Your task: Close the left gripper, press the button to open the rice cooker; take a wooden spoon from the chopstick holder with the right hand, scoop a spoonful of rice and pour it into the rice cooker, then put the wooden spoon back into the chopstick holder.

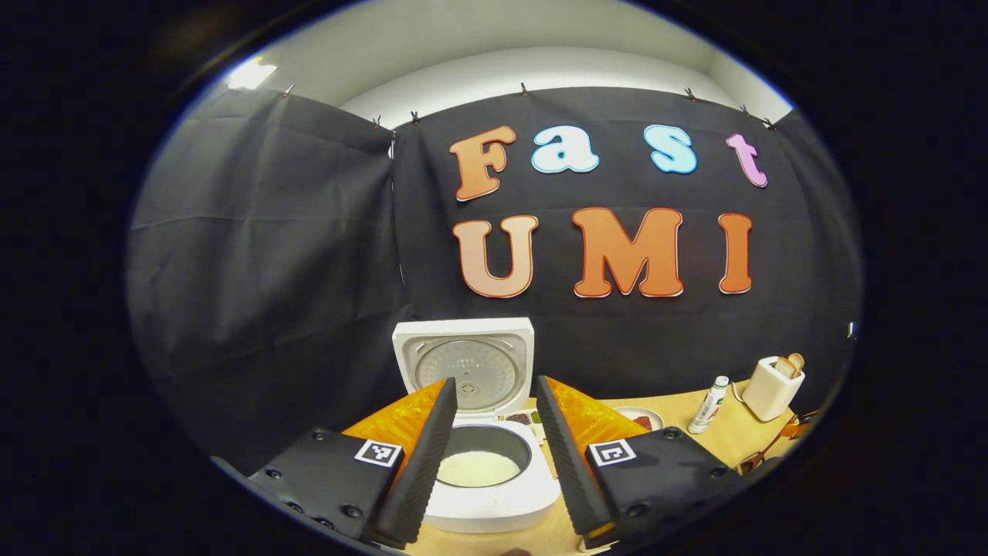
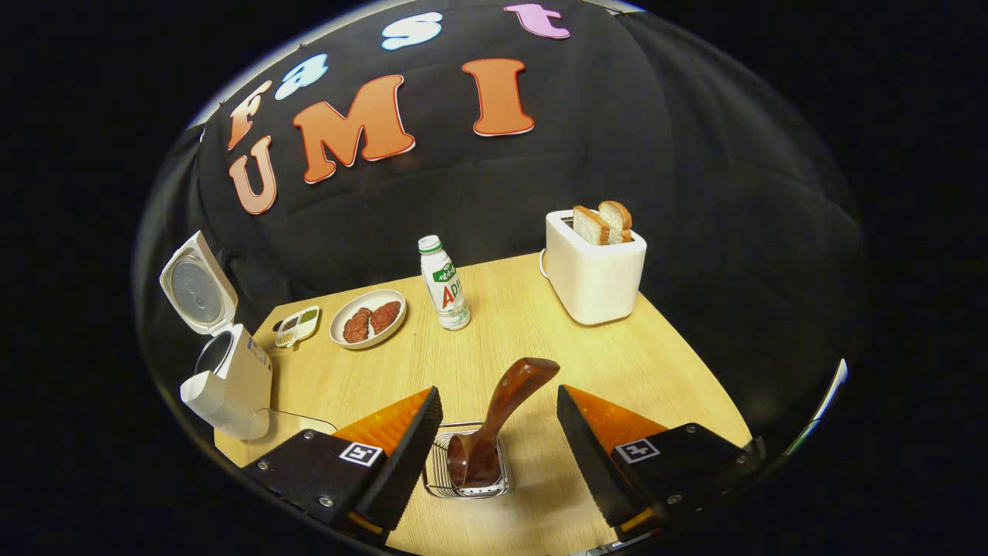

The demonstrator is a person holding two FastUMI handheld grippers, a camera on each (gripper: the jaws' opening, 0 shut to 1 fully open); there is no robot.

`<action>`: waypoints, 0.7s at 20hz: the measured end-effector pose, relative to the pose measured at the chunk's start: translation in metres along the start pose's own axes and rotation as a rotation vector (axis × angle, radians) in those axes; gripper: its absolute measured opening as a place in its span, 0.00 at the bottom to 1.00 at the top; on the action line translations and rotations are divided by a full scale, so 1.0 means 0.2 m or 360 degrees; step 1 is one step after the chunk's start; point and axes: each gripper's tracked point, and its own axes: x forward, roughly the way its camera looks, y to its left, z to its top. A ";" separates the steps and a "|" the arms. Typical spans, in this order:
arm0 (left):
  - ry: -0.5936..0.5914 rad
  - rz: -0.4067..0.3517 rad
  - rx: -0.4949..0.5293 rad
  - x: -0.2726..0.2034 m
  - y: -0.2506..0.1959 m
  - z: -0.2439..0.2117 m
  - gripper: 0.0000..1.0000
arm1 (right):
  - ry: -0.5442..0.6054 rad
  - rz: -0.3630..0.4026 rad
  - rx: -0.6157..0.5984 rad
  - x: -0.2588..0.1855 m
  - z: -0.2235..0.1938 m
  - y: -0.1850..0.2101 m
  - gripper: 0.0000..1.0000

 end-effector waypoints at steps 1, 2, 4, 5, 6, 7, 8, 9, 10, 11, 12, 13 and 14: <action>-0.0004 -0.0019 0.0007 -0.02 -0.03 0.00 0.74 | 0.0009 0.0005 0.0013 0.02 -0.01 -0.01 0.93; -0.0010 -0.0036 0.0011 -0.04 -0.06 -0.01 0.72 | 0.0010 0.0027 0.0031 0.05 -0.02 -0.01 0.92; -0.0018 -0.0035 0.0041 -0.07 -0.09 -0.01 0.89 | 0.0035 0.0060 0.0079 0.11 -0.04 0.00 0.89; -0.0019 -0.0031 0.0063 -0.09 -0.10 -0.02 0.95 | 0.0039 0.0071 0.0115 0.13 -0.05 0.00 0.88; -0.0019 -0.0036 0.0079 -0.10 -0.13 -0.02 0.93 | 0.0035 0.0086 0.0154 0.15 -0.05 0.00 0.83; -0.0014 -0.0053 0.0092 -0.10 -0.16 -0.02 0.93 | 0.0026 0.0096 0.0190 0.15 -0.04 -0.01 0.80; -0.0008 -0.0067 0.0100 -0.10 -0.18 -0.02 0.93 | 0.0008 0.0113 0.0215 0.16 -0.04 0.00 0.73; -0.0001 -0.0086 0.0105 -0.11 -0.21 -0.03 0.99 | -0.0015 0.0122 0.0234 0.17 -0.03 0.01 0.69; 0.0011 -0.0100 0.0108 -0.09 -0.22 -0.04 0.99 | -0.0020 0.0110 0.0237 0.18 -0.04 0.00 0.60; 0.0025 -0.0114 0.0111 -0.09 -0.25 -0.05 0.98 | -0.0027 0.0109 0.0245 0.18 -0.05 0.00 0.54; 0.0033 -0.0124 0.0114 -0.09 -0.26 -0.06 0.96 | -0.0032 0.0127 0.0273 0.17 -0.05 0.02 0.43; 0.0038 -0.0139 0.0118 -0.09 -0.28 -0.07 0.96 | -0.0035 0.0151 0.0302 0.15 -0.05 0.04 0.33; 0.0039 -0.0154 0.0121 -0.08 -0.29 -0.07 0.93 | -0.0032 0.0175 0.0320 0.12 -0.05 0.06 0.31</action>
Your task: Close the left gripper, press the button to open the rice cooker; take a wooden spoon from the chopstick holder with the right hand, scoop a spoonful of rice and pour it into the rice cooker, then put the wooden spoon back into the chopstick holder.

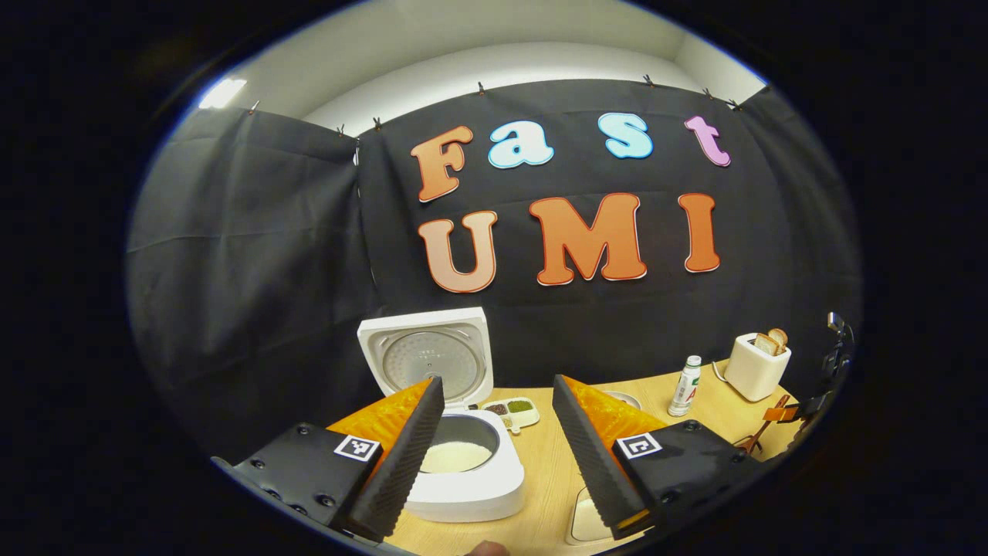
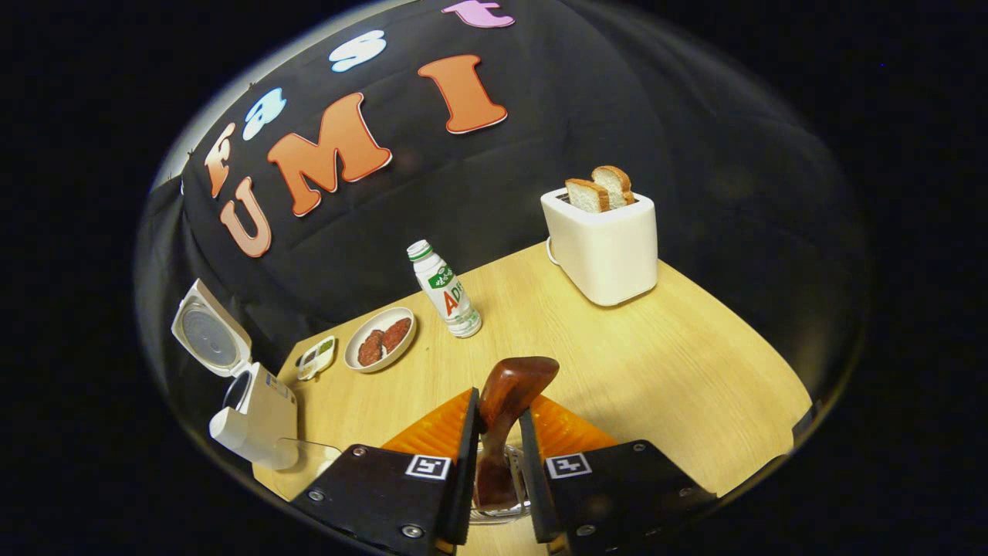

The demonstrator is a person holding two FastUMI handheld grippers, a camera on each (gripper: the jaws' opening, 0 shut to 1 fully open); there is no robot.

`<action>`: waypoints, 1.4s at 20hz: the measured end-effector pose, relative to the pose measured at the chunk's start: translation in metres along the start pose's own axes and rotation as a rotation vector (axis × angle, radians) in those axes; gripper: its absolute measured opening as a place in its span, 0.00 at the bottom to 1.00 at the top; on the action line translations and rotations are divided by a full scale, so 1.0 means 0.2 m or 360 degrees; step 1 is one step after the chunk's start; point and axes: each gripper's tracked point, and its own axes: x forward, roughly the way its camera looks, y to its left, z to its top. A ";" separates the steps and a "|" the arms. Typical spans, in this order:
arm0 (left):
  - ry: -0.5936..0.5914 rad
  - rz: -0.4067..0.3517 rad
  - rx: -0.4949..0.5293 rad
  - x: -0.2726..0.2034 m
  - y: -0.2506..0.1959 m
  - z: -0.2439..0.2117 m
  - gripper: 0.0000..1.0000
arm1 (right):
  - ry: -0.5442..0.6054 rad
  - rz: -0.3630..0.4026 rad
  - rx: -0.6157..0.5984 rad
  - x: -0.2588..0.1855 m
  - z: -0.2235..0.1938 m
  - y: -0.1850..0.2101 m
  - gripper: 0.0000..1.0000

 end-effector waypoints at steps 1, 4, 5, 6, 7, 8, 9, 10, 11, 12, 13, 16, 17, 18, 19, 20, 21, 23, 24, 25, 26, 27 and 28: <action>0.0003 -0.0015 0.0005 0.01 -0.01 0.00 0.93 | 0.0000 0.0008 0.0008 -0.01 -0.01 0.01 0.29; 0.0012 -0.0058 0.0009 0.04 -0.04 -0.02 0.93 | 0.0006 -0.0001 0.0004 -0.07 -0.04 0.03 0.25; 0.0019 -0.0073 0.0004 0.05 -0.05 -0.03 0.92 | 0.0004 -0.0013 0.0014 -0.09 -0.05 0.03 0.24; 0.0023 -0.0085 -0.0005 0.06 -0.06 -0.03 0.92 | -0.0003 -0.0023 0.0027 -0.10 -0.05 0.04 0.21; 0.0030 -0.0100 -0.0015 0.07 -0.06 -0.04 0.92 | -0.0005 -0.0037 0.0041 -0.11 -0.06 0.04 0.20; 0.0032 -0.0114 -0.0024 0.07 -0.07 -0.04 0.92 | -0.0006 -0.0050 0.0048 -0.12 -0.05 0.05 0.18; 0.0034 -0.0129 -0.0028 0.08 -0.07 -0.05 0.92 | -0.0011 -0.0073 0.0040 -0.13 -0.05 0.05 0.18; 0.0031 -0.0142 -0.0025 0.08 -0.07 -0.04 0.92 | -0.0030 -0.0087 0.0044 -0.13 -0.02 0.06 0.16; 0.0024 -0.0151 -0.0021 0.09 -0.07 -0.04 0.93 | -0.0049 -0.0102 0.0050 -0.15 0.01 0.07 0.16; 0.0017 -0.0154 -0.0020 0.10 -0.06 -0.03 0.93 | -0.0072 -0.0098 0.0058 -0.17 0.06 0.09 0.16; 0.0012 -0.0152 -0.0025 0.10 -0.05 -0.03 0.93 | -0.0099 -0.0093 0.0054 -0.20 0.09 0.12 0.16; 0.0015 -0.0139 -0.0044 0.10 -0.02 -0.05 0.93 | -0.0183 -0.0073 0.0012 -0.30 0.22 0.22 0.16; 0.0018 -0.0136 -0.0048 0.10 -0.02 -0.06 0.93 | -0.0214 -0.0057 -0.0003 -0.34 0.25 0.26 0.16; 0.0020 -0.0124 -0.0054 0.10 0.00 -0.06 0.96 | -0.0238 -0.0038 -0.0012 -0.37 0.29 0.30 0.16; 0.0026 -0.0108 -0.0056 0.11 0.01 -0.08 0.93 | -0.0262 -0.0014 -0.0014 -0.40 0.33 0.35 0.16; 0.0026 -0.0072 -0.0052 0.12 0.04 -0.08 0.93 | -0.0270 0.0017 -0.0023 -0.43 0.35 0.41 0.16; 0.0017 -0.0034 -0.0043 0.13 0.08 -0.08 0.93 | -0.0280 0.0046 -0.0025 -0.45 0.36 0.46 0.16; 0.0009 0.0020 -0.0028 0.13 0.12 -0.08 0.98 | -0.0269 0.0109 -0.0034 -0.47 0.36 0.56 0.16; 0.0002 0.0024 -0.0032 0.13 0.13 -0.08 0.99 | -0.0262 0.0145 -0.0043 -0.48 0.35 0.62 0.16; -0.0004 0.0039 -0.0034 0.13 0.14 -0.07 0.99 | -0.0248 0.0182 -0.0053 -0.48 0.34 0.67 0.16; -0.0008 0.0044 -0.0030 0.13 0.16 -0.07 1.00 | -0.0236 0.0216 -0.0069 -0.49 0.32 0.72 0.16; -0.0013 0.0057 -0.0024 0.12 0.17 -0.07 0.99 | -0.0223 0.0246 -0.0093 -0.49 0.30 0.77 0.16; -0.0020 0.0065 -0.0024 0.12 0.19 -0.07 1.00 | -0.0210 0.0266 -0.0127 -0.49 0.28 0.81 0.16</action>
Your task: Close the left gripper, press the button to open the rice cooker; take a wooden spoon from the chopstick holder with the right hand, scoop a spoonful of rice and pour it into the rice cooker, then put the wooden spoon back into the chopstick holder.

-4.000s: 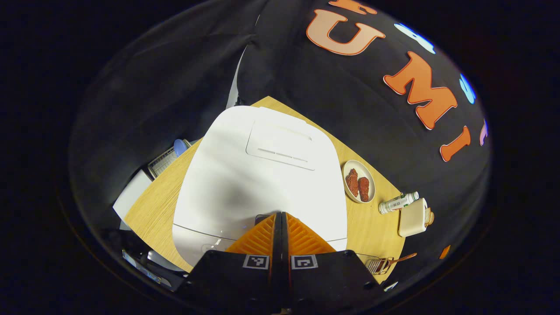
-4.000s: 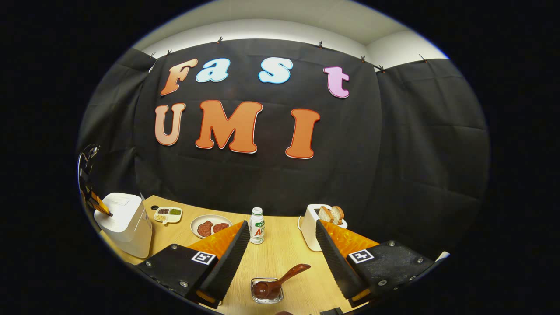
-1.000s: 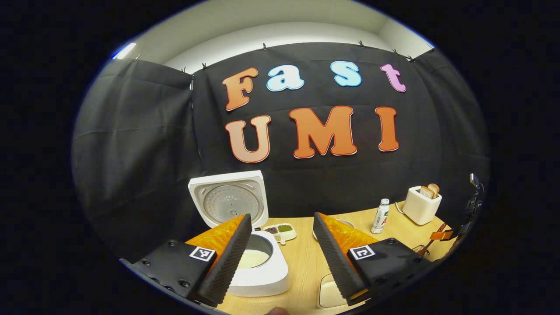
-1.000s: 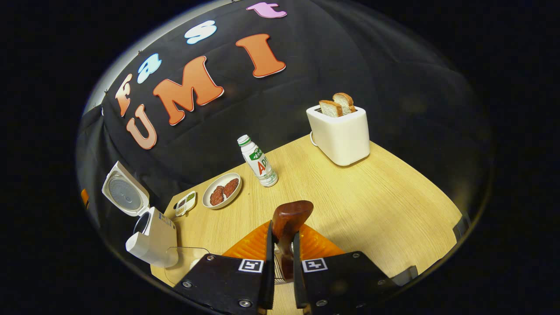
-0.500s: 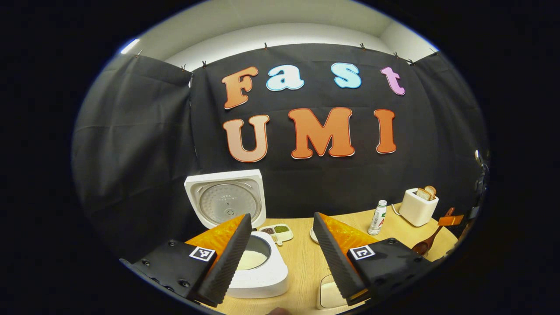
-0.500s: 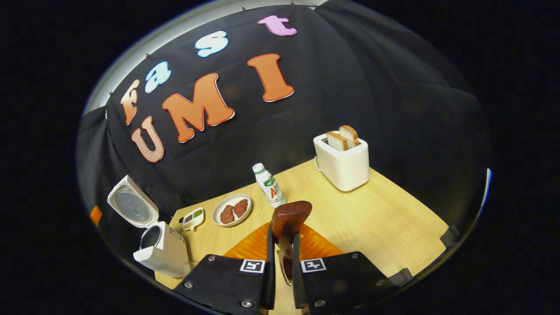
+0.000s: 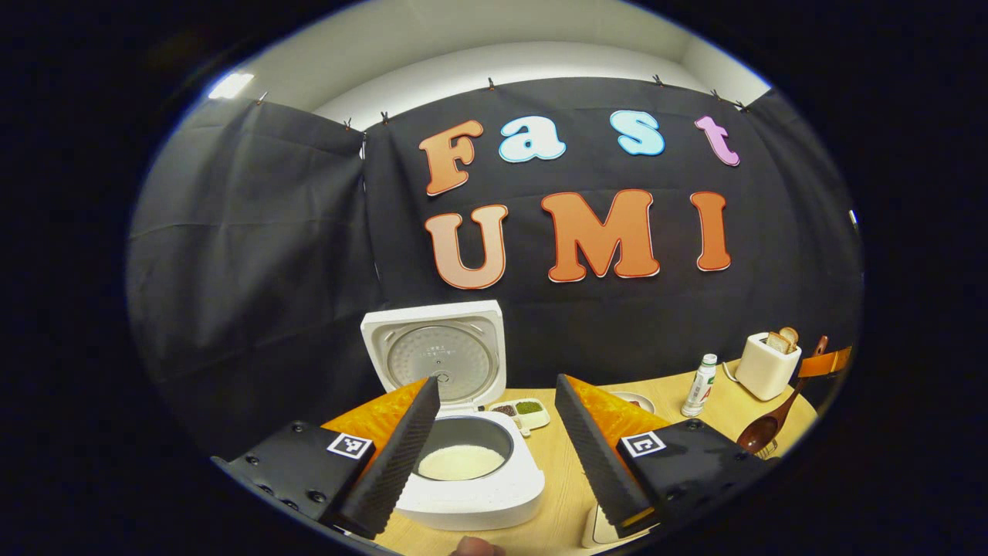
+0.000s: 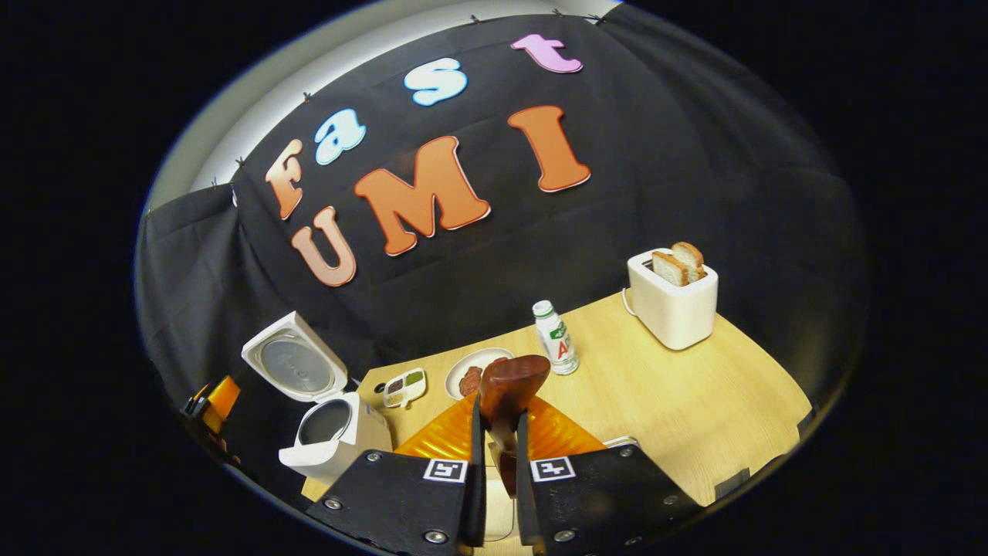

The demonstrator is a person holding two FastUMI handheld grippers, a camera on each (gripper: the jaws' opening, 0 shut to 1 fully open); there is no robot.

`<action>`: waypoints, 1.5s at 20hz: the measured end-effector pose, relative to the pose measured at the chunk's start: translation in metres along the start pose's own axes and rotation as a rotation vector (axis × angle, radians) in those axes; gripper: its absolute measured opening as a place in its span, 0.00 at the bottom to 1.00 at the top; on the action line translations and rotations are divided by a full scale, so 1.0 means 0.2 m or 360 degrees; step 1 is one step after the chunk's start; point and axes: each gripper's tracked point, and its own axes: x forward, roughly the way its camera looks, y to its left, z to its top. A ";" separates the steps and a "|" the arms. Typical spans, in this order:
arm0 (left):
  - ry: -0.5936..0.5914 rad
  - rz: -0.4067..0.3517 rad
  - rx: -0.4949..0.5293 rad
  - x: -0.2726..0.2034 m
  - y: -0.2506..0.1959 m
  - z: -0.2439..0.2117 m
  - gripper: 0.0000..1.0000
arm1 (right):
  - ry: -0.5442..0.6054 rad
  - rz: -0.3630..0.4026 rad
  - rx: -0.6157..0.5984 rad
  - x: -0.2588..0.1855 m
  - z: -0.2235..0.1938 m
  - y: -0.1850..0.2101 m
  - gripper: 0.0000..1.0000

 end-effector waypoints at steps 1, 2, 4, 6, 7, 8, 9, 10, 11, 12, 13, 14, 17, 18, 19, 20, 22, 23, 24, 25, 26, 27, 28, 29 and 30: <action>-0.0006 0.0004 -0.0001 -0.01 0.01 0.00 1.00 | 0.0011 0.0019 -0.0033 0.01 -0.02 0.04 0.16; -0.0003 0.0013 -0.0001 -0.02 0.03 0.00 1.00 | 0.0016 0.0040 -0.0063 0.02 -0.04 0.08 0.16; 0.0011 0.0028 -0.0005 -0.03 0.07 -0.02 1.00 | 0.0055 0.0093 -0.0103 0.03 -0.09 0.16 0.16; 0.0012 0.0054 -0.0007 -0.05 0.12 -0.03 0.99 | 0.0088 0.0131 -0.0143 0.05 -0.15 0.22 0.16; 0.0011 0.0070 -0.0005 -0.06 0.14 -0.04 0.99 | 0.0108 0.0133 -0.0177 0.07 -0.19 0.23 0.16; 0.0009 0.0090 -0.0002 -0.07 0.17 -0.04 1.00 | 0.0124 0.0128 -0.0221 0.09 -0.23 0.24 0.16; 0.0011 0.0110 0.0000 -0.08 0.19 -0.04 0.99 | 0.0139 0.0121 -0.0266 0.11 -0.27 0.24 0.16; 0.0011 0.0122 -0.0001 -0.09 0.21 -0.05 0.99 | 0.0149 0.0115 -0.0316 0.12 -0.30 0.24 0.16; 0.0015 0.0132 -0.0003 -0.10 0.22 -0.05 0.99 | 0.0154 0.0108 -0.0368 0.13 -0.34 0.24 0.16; 0.0021 0.0142 -0.0007 -0.10 0.24 -0.06 0.99 | 0.0164 0.0119 -0.0406 0.14 -0.37 0.25 0.16; 0.0024 0.0151 -0.0008 -0.11 0.25 -0.07 0.99 | 0.0175 0.0122 -0.0436 0.16 -0.41 0.26 0.16; 0.0030 0.0155 -0.0007 -0.11 0.26 -0.08 1.00 | 0.0175 0.0120 -0.0474 0.17 -0.44 0.27 0.16; 0.0034 0.0164 0.0011 -0.13 0.29 -0.09 1.00 | 0.0178 0.0085 -0.0606 0.20 -0.52 0.28 0.16; 0.0034 0.0166 0.0018 -0.13 0.30 -0.09 1.00 | 0.0171 0.0068 -0.0641 0.22 -0.54 0.28 0.16; 0.0030 0.0167 0.0024 -0.13 0.31 -0.09 0.99 | 0.0164 0.0051 -0.0664 0.23 -0.55 0.27 0.16; 0.0027 0.0169 0.0028 -0.13 0.31 -0.09 0.99 | 0.0162 0.0046 -0.0682 0.24 -0.57 0.27 0.16; 0.0031 0.0172 0.0035 -0.14 0.33 -0.10 1.00 | 0.0168 0.0027 -0.0724 0.26 -0.61 0.26 0.16; 0.0032 0.0174 0.0040 -0.14 0.34 -0.10 0.99 | 0.0163 0.0011 -0.0736 0.26 -0.63 0.26 0.16; 0.0036 0.0179 0.0046 -0.14 0.36 -0.11 0.99 | 0.0160 -0.0003 -0.0742 0.27 -0.65 0.25 0.16; 0.0040 0.0180 0.0052 -0.14 0.37 -0.11 0.99 | 0.0155 -0.0023 -0.0750 0.28 -0.66 0.24 0.16; 0.0045 0.0182 0.0057 -0.14 0.38 -0.12 0.99 | 0.0153 -0.0039 -0.0762 0.28 -0.68 0.23 0.16; 0.0052 0.0180 0.0060 -0.14 0.40 -0.13 0.99 | 0.0144 -0.0051 -0.0776 0.29 -0.70 0.23 0.16; 0.0059 0.0177 0.0062 -0.14 0.41 -0.13 0.99 | 0.0123 -0.0066 -0.0790 0.29 -0.70 0.23 0.16; 0.0068 0.0173 0.0065 -0.14 0.42 -0.14 0.99 | 0.0098 -0.0089 -0.0809 0.29 -0.70 0.23 0.16; 0.0079 0.0167 0.0067 -0.13 0.43 -0.16 0.99 | 0.0081 -0.0110 -0.0812 0.29 -0.70 0.23 0.16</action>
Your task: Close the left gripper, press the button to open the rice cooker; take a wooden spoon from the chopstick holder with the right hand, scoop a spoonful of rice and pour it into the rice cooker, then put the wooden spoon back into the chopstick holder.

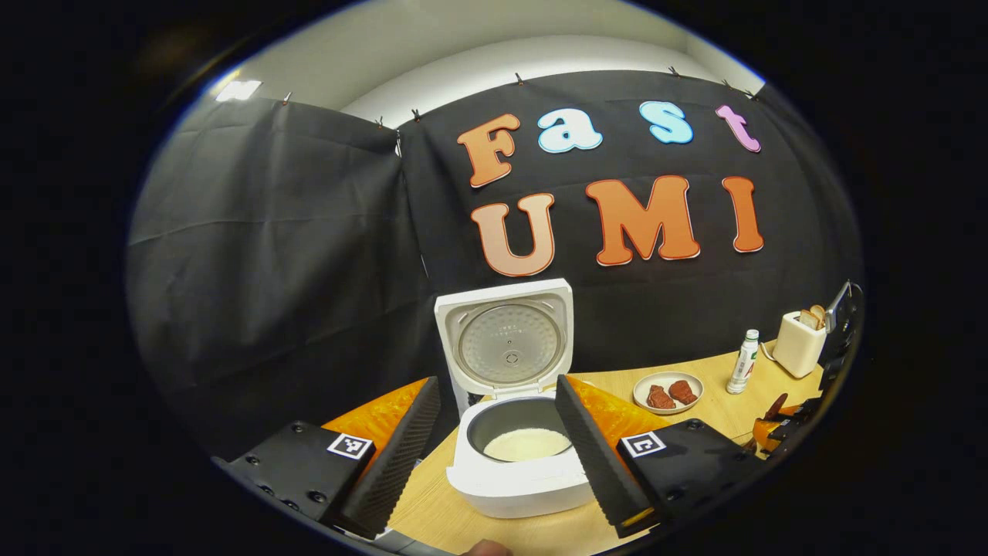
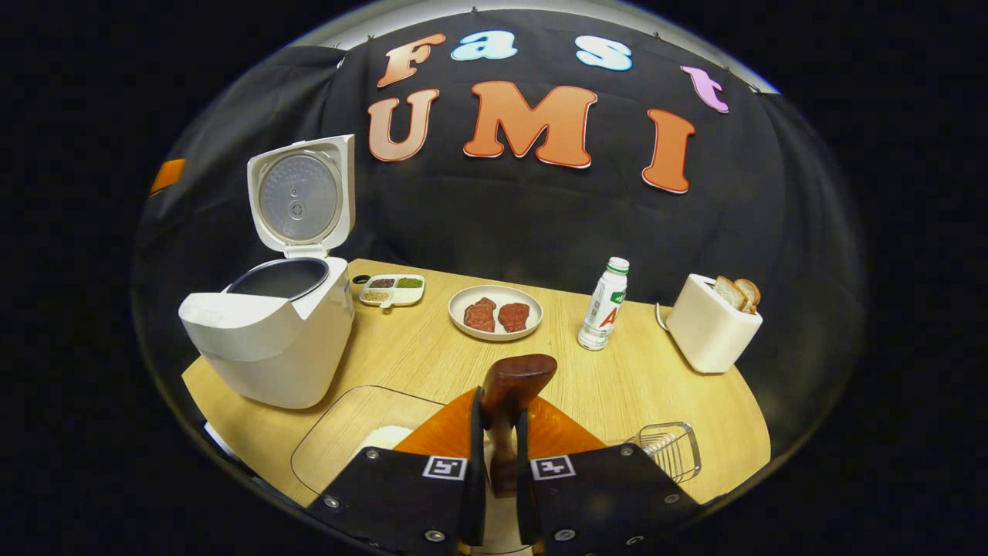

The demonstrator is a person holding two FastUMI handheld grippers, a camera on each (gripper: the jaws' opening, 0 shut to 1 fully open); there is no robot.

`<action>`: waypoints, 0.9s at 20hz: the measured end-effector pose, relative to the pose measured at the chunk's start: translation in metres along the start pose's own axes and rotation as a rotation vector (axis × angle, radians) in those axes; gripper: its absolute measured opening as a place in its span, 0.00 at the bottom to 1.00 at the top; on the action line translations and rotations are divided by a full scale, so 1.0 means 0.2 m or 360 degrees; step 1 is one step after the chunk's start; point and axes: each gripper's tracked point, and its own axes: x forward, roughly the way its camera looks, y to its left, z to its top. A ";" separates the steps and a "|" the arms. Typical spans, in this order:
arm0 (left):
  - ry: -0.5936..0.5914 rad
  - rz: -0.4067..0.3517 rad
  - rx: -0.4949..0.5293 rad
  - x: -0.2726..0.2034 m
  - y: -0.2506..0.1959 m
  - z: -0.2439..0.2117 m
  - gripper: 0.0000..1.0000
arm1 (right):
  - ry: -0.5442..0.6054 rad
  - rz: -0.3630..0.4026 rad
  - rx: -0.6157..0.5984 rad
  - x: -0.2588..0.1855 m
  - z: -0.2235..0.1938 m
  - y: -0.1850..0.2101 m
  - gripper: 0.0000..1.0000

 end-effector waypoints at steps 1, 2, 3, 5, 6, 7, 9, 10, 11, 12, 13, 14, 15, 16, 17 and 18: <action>0.0008 -0.0005 0.0001 0.01 0.01 -0.01 1.00 | -0.0018 -0.0028 0.0013 -0.01 0.00 0.00 0.16; 0.0018 -0.0014 0.0000 0.02 0.01 -0.02 0.99 | -0.0014 -0.0054 0.0038 -0.01 -0.02 0.00 0.16; 0.0027 -0.0025 -0.0001 0.03 0.01 -0.03 0.99 | -0.0017 -0.0082 0.0071 -0.01 -0.03 0.00 0.16; 0.0036 -0.0055 0.0003 0.06 0.00 -0.04 1.00 | -0.0026 -0.0123 0.0108 -0.03 -0.05 0.00 0.16; 0.0041 -0.0073 0.0010 0.06 -0.01 -0.05 1.00 | -0.0033 -0.0132 0.0116 -0.04 -0.06 0.01 0.16; 0.0046 -0.0094 0.0017 0.07 -0.01 -0.06 1.00 | -0.0017 -0.0155 0.0106 -0.05 -0.09 0.02 0.16; 0.0053 -0.0138 0.0028 0.09 -0.03 -0.07 1.00 | -0.0031 -0.0185 0.0083 -0.07 -0.09 0.04 0.16; 0.0054 -0.0157 0.0034 0.10 -0.04 -0.08 1.00 | -0.0026 -0.0197 0.0082 -0.07 -0.10 0.05 0.16; 0.0057 -0.0173 0.0040 0.11 -0.04 -0.09 1.00 | -0.0020 -0.0200 0.0093 -0.09 -0.11 0.07 0.16; 0.0059 -0.0188 0.0043 0.12 -0.04 -0.10 1.00 | -0.0019 -0.0211 0.0102 -0.09 -0.12 0.08 0.12; 0.0064 -0.0200 0.0044 0.12 -0.04 -0.11 1.00 | -0.0019 -0.0212 0.0112 -0.09 -0.12 0.09 0.16; 0.0072 -0.0210 0.0043 0.13 -0.03 -0.11 1.00 | -0.0004 -0.0218 0.0121 -0.11 -0.14 0.11 0.16; 0.0080 -0.0219 0.0038 0.13 -0.02 -0.13 1.00 | -0.0009 -0.0233 0.0137 -0.12 -0.14 0.11 0.16; 0.0091 -0.0225 0.0031 0.14 -0.01 -0.15 1.00 | -0.0004 -0.0246 0.0154 -0.12 -0.13 0.12 0.16; 0.0100 -0.0230 0.0022 0.14 0.00 -0.16 1.00 | 0.0001 -0.0262 0.0168 -0.11 -0.14 0.13 0.16; 0.0111 -0.0233 0.0012 0.15 0.01 -0.18 1.00 | 0.0013 -0.0277 0.0179 -0.11 -0.14 0.14 0.16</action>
